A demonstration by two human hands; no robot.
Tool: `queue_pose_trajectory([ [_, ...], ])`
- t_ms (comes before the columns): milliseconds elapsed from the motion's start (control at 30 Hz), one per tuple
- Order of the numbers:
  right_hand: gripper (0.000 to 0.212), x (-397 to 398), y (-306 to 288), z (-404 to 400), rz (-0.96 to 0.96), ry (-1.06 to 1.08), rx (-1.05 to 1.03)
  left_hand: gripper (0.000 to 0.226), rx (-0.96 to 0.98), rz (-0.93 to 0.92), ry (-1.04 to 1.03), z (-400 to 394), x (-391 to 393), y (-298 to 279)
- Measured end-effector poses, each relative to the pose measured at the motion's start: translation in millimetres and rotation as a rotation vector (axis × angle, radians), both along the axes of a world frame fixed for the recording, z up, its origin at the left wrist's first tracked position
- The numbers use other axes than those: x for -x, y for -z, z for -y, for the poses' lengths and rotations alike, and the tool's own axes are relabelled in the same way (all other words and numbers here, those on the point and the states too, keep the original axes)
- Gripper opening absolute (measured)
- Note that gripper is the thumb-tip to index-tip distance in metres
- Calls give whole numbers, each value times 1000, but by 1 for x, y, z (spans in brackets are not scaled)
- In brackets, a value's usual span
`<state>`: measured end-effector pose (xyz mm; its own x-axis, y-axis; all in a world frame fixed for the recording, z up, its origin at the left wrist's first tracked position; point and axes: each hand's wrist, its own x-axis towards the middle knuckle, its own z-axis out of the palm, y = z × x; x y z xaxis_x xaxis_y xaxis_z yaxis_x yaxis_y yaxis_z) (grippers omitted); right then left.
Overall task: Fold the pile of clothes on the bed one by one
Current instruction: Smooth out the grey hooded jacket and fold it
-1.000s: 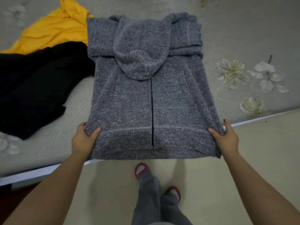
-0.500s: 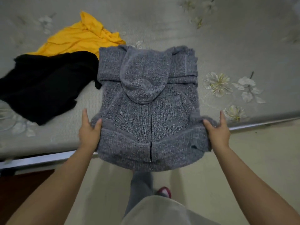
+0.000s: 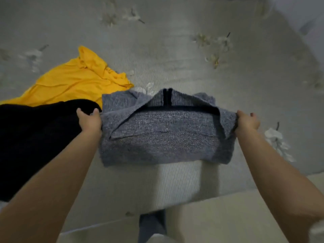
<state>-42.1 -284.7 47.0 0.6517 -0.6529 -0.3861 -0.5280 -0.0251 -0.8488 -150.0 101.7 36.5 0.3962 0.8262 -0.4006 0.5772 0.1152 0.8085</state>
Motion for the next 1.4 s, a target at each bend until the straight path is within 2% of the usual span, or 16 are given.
queue_pose_trajectory([
  [67,52,-36,7,-14,-49,37,-119,52,71,-29,98,-13,-38,11],
  [133,45,-58,17,-29,-66,-75,-153,43,34,18,173,-17,-60,20],
  [200,56,-64,31,-43,-105,-236,-9,46,-59,101,192,-15,-72,35],
  [233,59,-62,38,-47,-102,-333,66,57,15,93,57,-12,-76,43],
  [267,59,-58,45,-50,-107,-438,195,66,-237,-48,295,-12,-76,50],
  [333,62,-47,56,-46,-128,-565,481,74,-164,-48,459,-5,-74,74],
  [367,65,-42,62,-42,-166,-597,592,75,-113,-29,418,-3,-69,76],
  [400,69,-37,67,-38,-236,-619,659,75,-200,-86,469,-4,-65,82],
  [467,73,-30,77,-32,-364,-641,631,73,-374,-234,578,-2,-63,84],
  [533,60,-26,82,-32,-362,-650,630,67,-444,-304,642,-8,-64,84],
  [600,45,-31,81,-30,-270,-633,717,61,-519,-342,623,-18,-68,80],
  [733,48,-53,79,-16,-207,-608,770,60,-621,-423,626,-39,-77,80],
  [867,59,-40,88,-20,-308,-652,607,66,-385,-395,679,-24,-69,85],
  [1067,67,32,82,-18,-421,-405,493,65,-198,-434,422,-6,0,68],
  [1233,52,68,76,-28,-352,-399,454,51,-36,-191,235,25,44,61],
  [1400,55,51,67,6,-375,-455,634,49,-283,-311,300,1,44,58],
])
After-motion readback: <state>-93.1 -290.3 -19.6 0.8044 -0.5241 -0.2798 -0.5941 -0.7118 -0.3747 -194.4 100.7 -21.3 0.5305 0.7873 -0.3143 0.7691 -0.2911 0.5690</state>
